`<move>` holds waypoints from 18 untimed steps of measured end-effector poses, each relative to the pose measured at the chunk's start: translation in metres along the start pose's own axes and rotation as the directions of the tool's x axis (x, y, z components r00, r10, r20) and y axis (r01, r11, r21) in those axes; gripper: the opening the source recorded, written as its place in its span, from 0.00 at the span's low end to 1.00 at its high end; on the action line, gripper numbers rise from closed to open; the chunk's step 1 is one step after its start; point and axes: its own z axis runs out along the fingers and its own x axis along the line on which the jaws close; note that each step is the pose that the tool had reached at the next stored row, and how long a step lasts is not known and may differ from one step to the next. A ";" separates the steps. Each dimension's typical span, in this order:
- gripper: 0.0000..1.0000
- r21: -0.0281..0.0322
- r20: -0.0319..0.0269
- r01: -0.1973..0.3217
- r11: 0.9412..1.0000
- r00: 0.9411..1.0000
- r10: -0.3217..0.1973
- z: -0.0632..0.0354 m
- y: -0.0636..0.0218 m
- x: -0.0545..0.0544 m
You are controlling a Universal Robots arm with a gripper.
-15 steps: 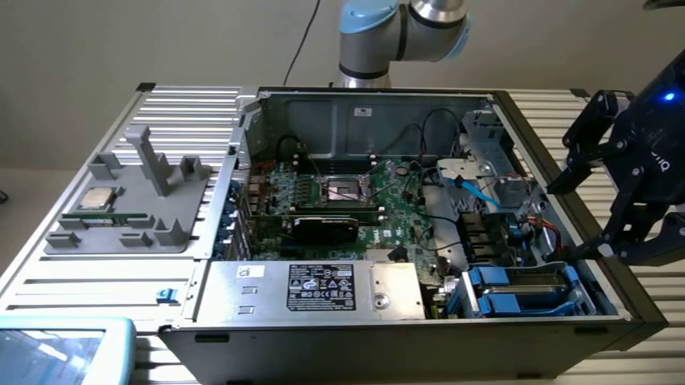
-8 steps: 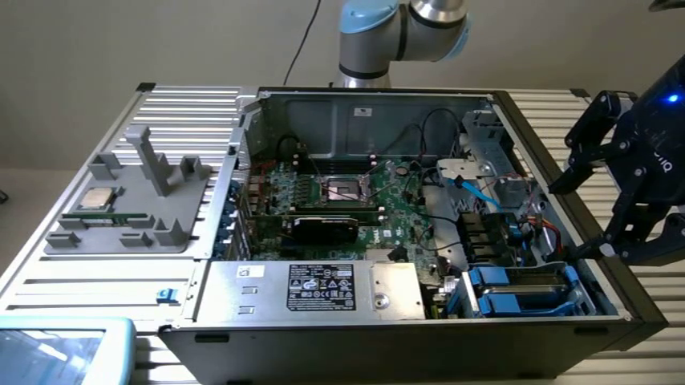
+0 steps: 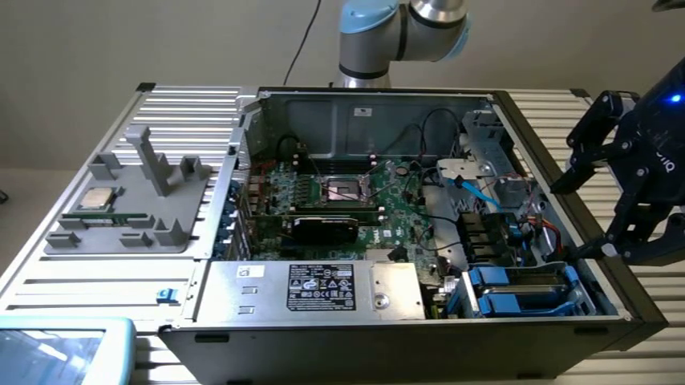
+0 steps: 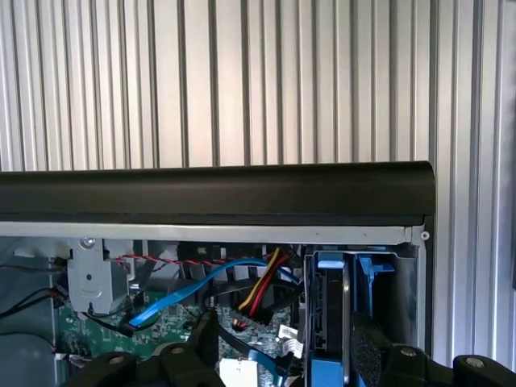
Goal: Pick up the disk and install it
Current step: 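Insert the first disk wire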
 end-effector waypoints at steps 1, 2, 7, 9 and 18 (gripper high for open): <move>0.75 0.000 0.000 0.000 1.000 1.000 0.000 0.0000 0.0001 0.000; 0.75 0.000 0.000 0.000 1.000 1.000 0.000 0.0001 0.0001 0.000; 0.75 0.011 0.000 -0.002 1.000 1.000 0.002 0.0019 0.0046 0.000; 0.75 0.019 0.000 -0.003 1.000 1.000 0.003 0.0037 0.0078 0.000; 0.75 0.040 -0.001 -0.020 0.999 1.000 0.020 0.0170 0.0139 0.001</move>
